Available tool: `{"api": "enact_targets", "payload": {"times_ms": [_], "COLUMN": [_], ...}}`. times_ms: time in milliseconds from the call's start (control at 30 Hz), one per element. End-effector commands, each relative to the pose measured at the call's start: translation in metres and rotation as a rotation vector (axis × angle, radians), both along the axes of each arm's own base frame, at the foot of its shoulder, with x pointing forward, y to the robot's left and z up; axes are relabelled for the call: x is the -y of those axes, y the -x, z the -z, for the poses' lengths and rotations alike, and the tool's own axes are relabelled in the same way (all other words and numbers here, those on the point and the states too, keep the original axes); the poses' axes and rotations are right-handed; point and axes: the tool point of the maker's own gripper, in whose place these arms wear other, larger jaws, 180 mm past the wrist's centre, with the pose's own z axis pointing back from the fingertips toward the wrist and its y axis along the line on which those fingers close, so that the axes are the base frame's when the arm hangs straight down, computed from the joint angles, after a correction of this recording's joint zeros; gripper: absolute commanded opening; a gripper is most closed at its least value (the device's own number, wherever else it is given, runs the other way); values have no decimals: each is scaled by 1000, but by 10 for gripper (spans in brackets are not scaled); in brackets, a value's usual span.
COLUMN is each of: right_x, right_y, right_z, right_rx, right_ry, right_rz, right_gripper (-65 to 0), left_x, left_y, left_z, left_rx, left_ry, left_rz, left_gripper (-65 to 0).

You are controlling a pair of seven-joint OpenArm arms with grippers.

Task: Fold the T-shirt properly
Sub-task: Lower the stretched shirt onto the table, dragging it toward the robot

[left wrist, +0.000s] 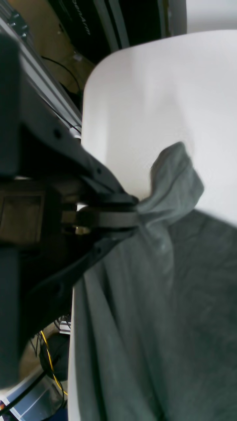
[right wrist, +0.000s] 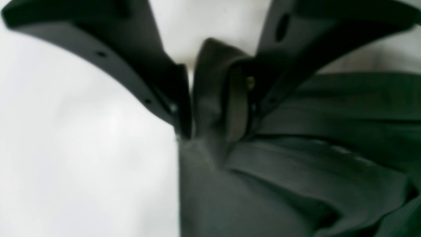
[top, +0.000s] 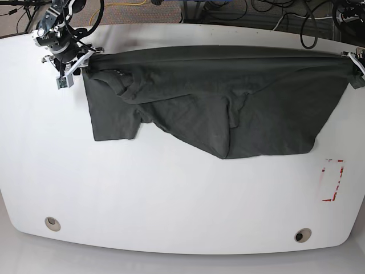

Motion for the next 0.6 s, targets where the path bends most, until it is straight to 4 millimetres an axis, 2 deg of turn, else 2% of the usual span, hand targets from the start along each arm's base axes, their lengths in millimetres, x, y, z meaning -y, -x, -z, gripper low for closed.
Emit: {"api": "enact_targets", "payload": {"times_ms": [0, 267, 400, 567], "right_x": [4, -1, -3, -3], "right_y": [-5, -9, -14, -33], "right_z": [-8, -13, -16, -14], "right_rx": [33, 58, 73, 109], "right_ry": [15, 4, -1, -43], "right_rz": [-1, 3, 5, 50], "right_gripper": [-363, -217, -195, -193], "left_x": [-9, -10, -10, -10], "left_y": [-5, -5, -5, -5], "left_z": [-13, -14, -14, -14], "left_rx": [20, 21, 21, 22], "left_ry": [-41, -41, -42, -42], "left_rz": [7, 5, 4, 3], "left_gripper": [-650, -650, -650, -650]}}
